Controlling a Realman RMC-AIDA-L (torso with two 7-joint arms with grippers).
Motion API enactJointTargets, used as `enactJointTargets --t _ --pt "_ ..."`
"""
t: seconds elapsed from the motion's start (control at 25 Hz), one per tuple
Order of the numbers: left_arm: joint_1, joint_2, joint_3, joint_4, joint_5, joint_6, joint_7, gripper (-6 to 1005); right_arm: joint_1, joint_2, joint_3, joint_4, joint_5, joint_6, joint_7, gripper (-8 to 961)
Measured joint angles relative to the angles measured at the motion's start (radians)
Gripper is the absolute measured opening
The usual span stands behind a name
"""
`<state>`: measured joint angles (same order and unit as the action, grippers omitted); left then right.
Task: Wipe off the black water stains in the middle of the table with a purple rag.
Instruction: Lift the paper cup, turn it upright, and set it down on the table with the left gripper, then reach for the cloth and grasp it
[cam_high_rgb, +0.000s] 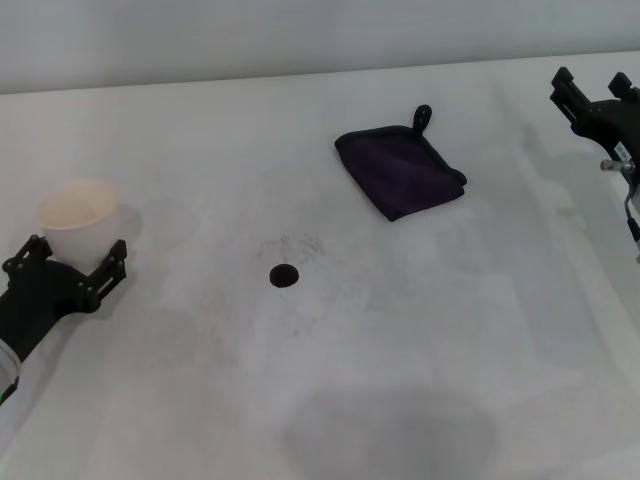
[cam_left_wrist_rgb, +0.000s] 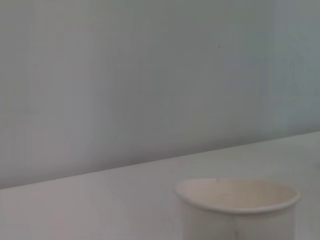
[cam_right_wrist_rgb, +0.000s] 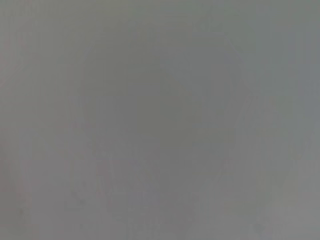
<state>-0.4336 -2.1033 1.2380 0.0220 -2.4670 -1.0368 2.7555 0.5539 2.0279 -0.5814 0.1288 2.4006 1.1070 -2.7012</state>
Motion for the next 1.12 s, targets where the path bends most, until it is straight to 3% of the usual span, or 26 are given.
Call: enactJointTargets --t 0.28,0.72,1.12 --pt "0.010 0.005 0.001 -0.003 0.012 -0.036 -0.006 751 -0.003 0.000 0.001 0.000 0.000 0.002 0.000 873" --pt "0.025 0.006 -0.001 0.002 0.048 -0.067 -0.007 890 -0.014 0.000 0.006 0.011 0.000 0.045 0.000 872" --pt "0.087 0.006 -0.005 0.009 0.044 -0.113 0.003 884 -0.016 0.000 0.006 0.011 0.000 0.050 0.000 872"
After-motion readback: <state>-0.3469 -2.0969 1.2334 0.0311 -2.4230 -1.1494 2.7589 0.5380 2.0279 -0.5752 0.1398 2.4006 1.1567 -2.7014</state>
